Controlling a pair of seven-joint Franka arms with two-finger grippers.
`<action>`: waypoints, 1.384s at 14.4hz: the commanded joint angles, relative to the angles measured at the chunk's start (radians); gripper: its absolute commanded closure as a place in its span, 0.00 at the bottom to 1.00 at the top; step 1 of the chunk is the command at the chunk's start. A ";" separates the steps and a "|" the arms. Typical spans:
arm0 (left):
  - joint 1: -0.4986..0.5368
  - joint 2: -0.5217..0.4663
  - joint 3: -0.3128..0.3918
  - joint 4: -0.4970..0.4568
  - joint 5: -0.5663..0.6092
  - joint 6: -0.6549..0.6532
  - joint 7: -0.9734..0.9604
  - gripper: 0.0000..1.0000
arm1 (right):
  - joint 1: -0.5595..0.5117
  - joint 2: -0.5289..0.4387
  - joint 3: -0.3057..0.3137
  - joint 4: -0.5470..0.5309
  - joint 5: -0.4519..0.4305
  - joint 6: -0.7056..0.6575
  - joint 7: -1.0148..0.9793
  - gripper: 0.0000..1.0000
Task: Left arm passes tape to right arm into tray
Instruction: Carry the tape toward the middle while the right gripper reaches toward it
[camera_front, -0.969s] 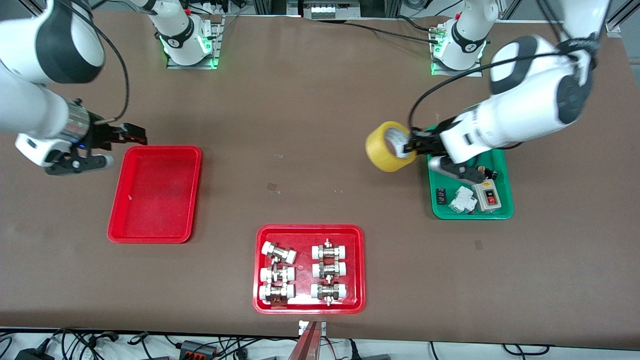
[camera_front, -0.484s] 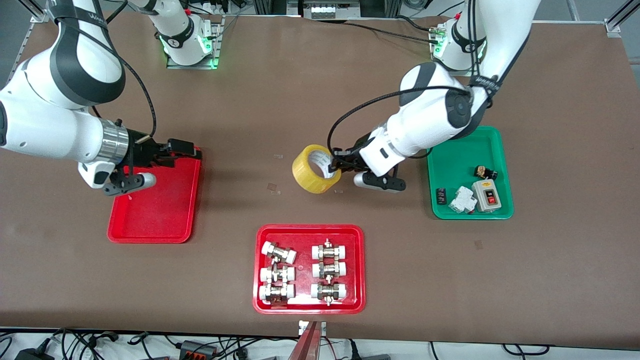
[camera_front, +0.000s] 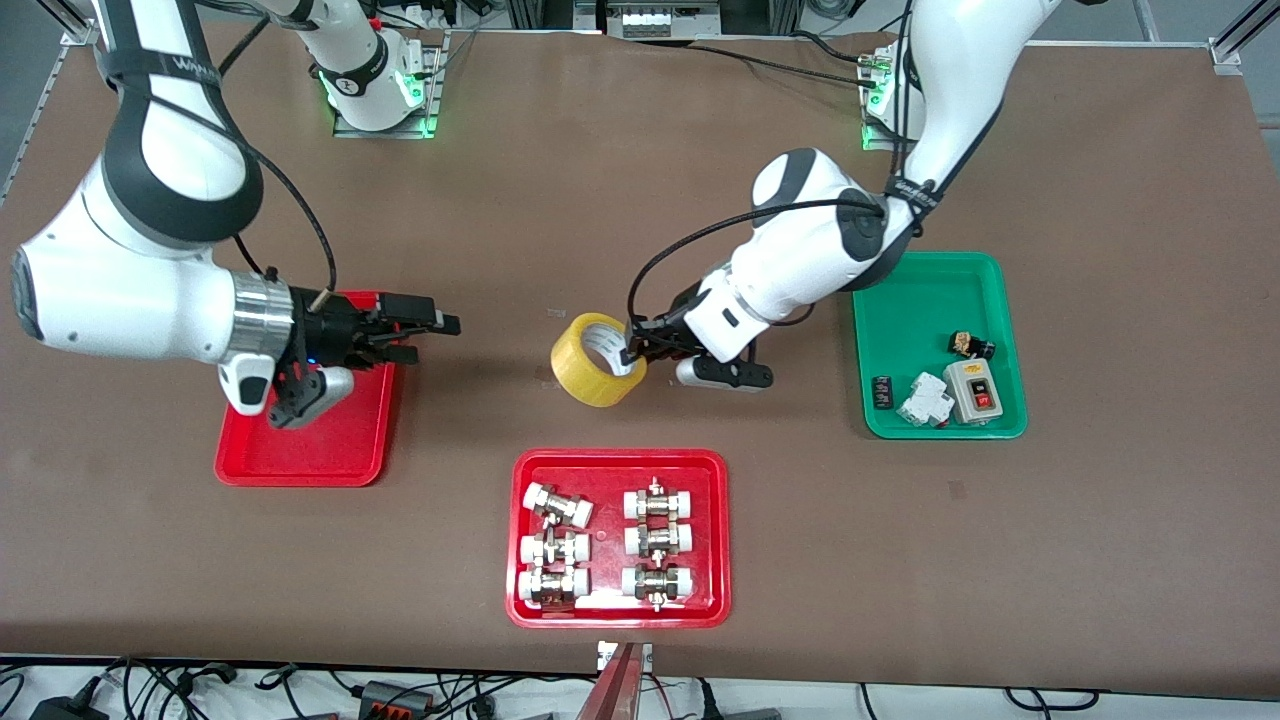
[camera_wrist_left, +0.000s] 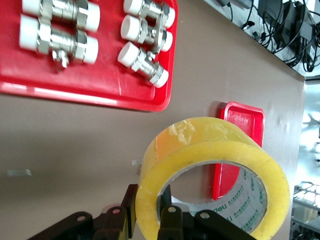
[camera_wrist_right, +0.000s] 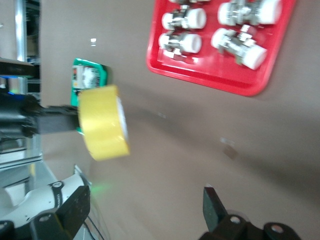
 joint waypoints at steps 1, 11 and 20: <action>-0.028 0.018 0.006 0.040 -0.004 0.018 -0.069 1.00 | 0.045 0.061 0.006 0.053 0.039 0.066 -0.035 0.00; -0.058 0.043 0.013 0.039 -0.001 0.056 -0.076 1.00 | 0.142 0.113 0.006 0.053 0.039 0.198 -0.034 0.00; -0.056 0.043 0.013 0.039 -0.001 0.056 -0.076 1.00 | 0.168 0.136 0.023 0.051 0.045 0.194 -0.015 0.00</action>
